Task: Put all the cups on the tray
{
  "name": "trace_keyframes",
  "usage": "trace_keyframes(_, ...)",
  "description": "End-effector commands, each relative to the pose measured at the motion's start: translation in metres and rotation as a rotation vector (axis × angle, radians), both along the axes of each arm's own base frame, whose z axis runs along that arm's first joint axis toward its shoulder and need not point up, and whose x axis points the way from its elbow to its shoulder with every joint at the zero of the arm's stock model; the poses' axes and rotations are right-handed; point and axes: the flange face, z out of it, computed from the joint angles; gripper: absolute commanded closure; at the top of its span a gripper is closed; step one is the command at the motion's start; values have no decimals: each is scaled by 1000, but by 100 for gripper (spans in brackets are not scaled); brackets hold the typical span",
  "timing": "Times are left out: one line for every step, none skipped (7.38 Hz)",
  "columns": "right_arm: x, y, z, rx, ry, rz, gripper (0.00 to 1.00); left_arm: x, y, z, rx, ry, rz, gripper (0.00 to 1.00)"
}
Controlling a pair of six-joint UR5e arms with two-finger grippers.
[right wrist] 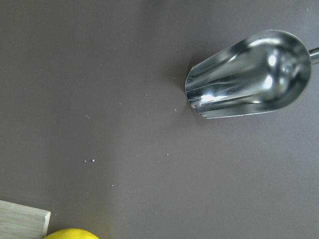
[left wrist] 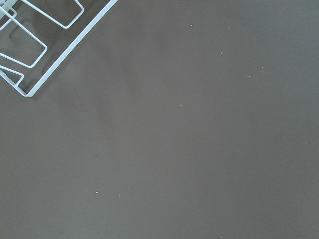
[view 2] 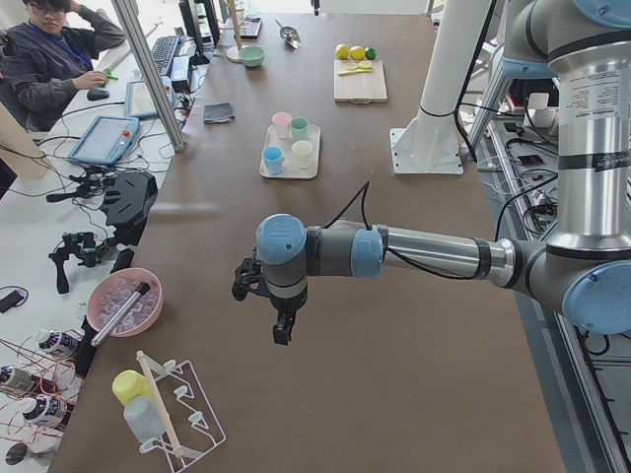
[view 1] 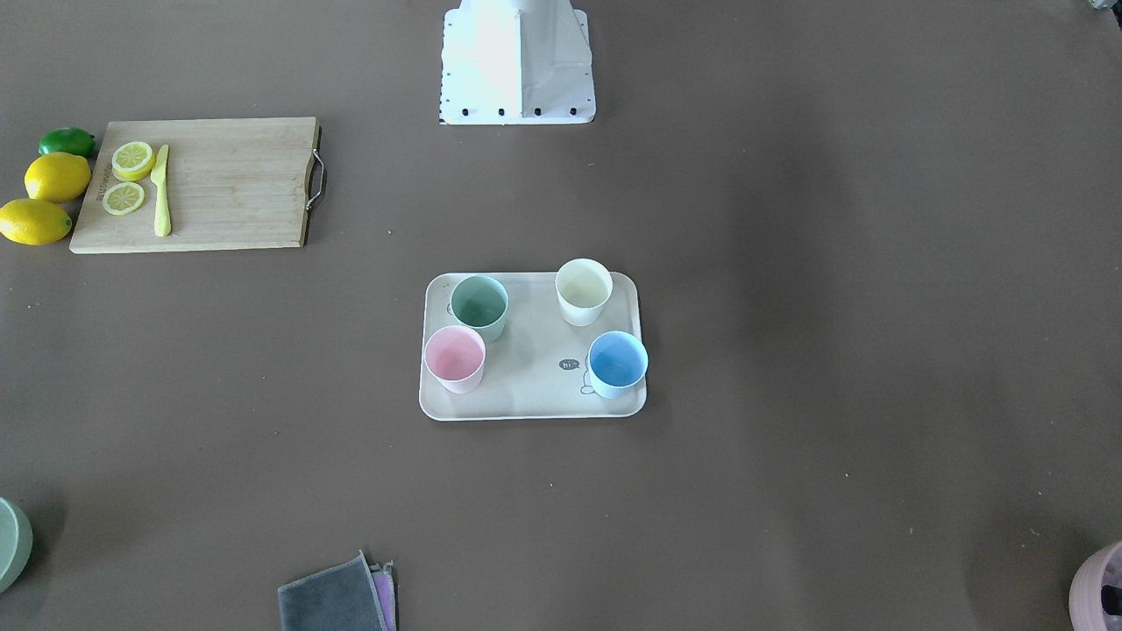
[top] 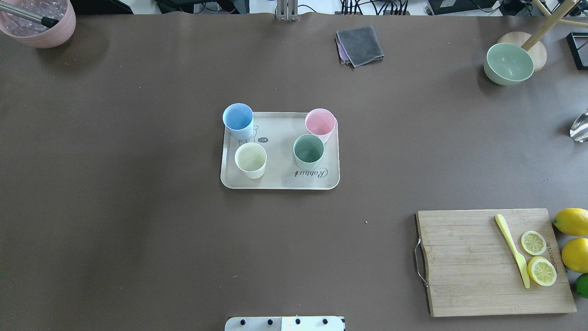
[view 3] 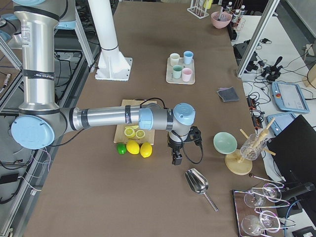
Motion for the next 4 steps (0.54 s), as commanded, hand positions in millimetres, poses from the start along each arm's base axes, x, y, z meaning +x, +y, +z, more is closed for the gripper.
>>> trace_keyframes(-2, 0, 1, -5, 1, 0, 0, 1, -2, -2, 5, 0, 1, 2)
trace_keyframes(-2, 1, 2, -8, 1, 0, 0, 0, -5, -5, 14, 0, 2, 2)
trace_keyframes(-2, 1, 1, -6, 1, 0, 0, 0, -5, -6, 13, 0, 1, 2)
trace_keyframes(-3, 1, 1, -6, 1, -2, 0, 1, -4, -5, 13, 0, 1, 2)
